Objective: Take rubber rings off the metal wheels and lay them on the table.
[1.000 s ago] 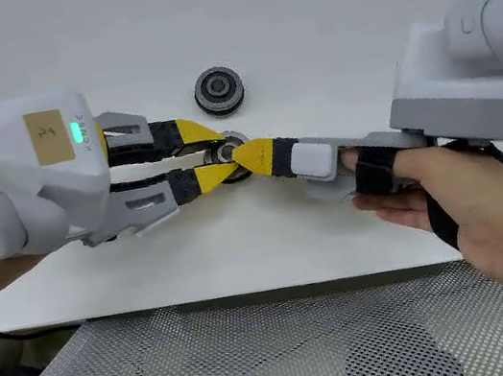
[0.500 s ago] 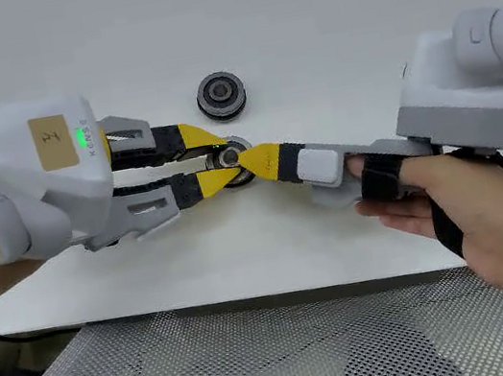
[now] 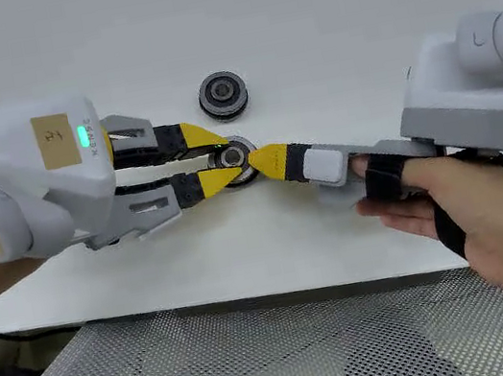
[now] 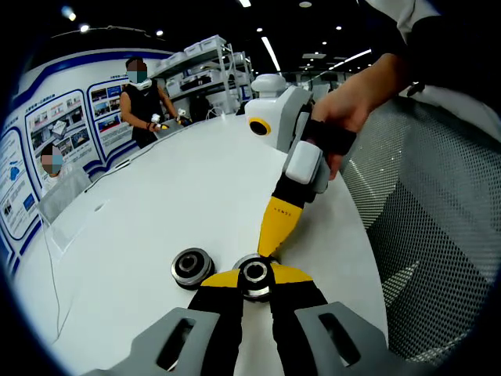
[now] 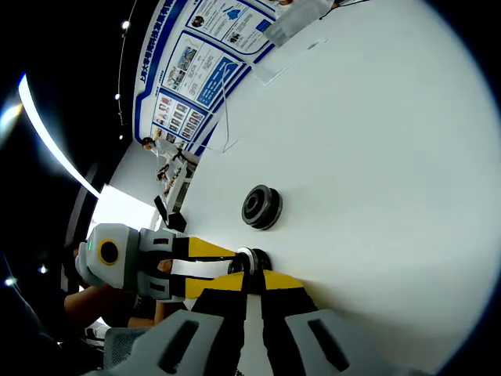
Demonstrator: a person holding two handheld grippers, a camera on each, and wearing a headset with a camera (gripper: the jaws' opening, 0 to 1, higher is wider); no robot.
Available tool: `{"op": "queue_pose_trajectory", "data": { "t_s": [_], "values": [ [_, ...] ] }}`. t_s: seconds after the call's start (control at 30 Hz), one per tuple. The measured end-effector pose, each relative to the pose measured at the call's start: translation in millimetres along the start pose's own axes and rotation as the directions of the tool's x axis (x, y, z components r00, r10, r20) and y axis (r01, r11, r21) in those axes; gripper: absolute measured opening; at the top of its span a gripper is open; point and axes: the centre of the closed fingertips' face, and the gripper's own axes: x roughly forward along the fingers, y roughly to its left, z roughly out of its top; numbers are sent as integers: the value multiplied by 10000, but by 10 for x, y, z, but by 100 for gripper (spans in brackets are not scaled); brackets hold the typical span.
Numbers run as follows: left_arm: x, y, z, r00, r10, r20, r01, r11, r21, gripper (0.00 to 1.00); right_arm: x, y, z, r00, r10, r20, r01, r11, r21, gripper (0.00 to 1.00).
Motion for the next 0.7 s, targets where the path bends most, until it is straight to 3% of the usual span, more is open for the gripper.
{"op": "queue_pose_trajectory", "data": {
  "t_s": [0.4, 0.7],
  "values": [
    [1, 1, 1, 10000, 5, 8, -5, 10000, -26, 13, -12, 0, 19, 9999, 86, 123, -90, 9993, 351, 4],
    [-5, 3, -1, 10000, 3, 18, -3, 10000, -46, 13, 10, 11, 32, 9999, 84, 67, -85, 9998, 178, 3]
  ]
}}
